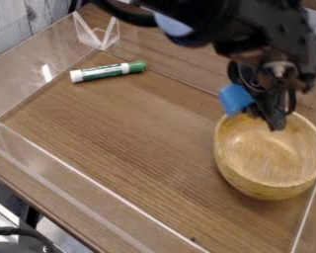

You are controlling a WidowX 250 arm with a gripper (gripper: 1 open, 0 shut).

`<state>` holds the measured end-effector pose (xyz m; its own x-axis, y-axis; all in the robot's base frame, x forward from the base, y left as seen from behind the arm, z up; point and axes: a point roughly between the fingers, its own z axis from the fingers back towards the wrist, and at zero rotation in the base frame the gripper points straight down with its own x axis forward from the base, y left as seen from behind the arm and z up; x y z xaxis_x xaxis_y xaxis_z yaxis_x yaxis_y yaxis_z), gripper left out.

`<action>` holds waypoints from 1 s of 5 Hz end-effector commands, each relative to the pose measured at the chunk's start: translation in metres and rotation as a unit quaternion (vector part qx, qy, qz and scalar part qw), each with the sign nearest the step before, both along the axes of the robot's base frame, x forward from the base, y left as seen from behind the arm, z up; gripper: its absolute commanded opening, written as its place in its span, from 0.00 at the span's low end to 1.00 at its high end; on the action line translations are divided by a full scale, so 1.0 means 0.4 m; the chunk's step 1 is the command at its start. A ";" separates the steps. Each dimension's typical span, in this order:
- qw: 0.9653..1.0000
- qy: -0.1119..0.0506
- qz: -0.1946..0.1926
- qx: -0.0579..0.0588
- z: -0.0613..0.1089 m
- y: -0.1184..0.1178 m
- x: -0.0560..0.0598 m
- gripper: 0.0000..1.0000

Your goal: Put the blue block in the brown bowl

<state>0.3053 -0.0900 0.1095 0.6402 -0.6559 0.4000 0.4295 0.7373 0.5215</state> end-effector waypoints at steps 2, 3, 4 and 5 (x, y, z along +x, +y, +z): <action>1.000 -0.020 0.001 -0.014 0.041 -0.033 0.013 0.00; 1.000 -0.014 0.002 -0.014 0.039 -0.042 0.009 0.00; 1.000 -0.011 0.004 -0.015 0.037 -0.052 0.014 1.00; 1.000 -0.002 0.006 -0.015 0.033 -0.057 0.002 1.00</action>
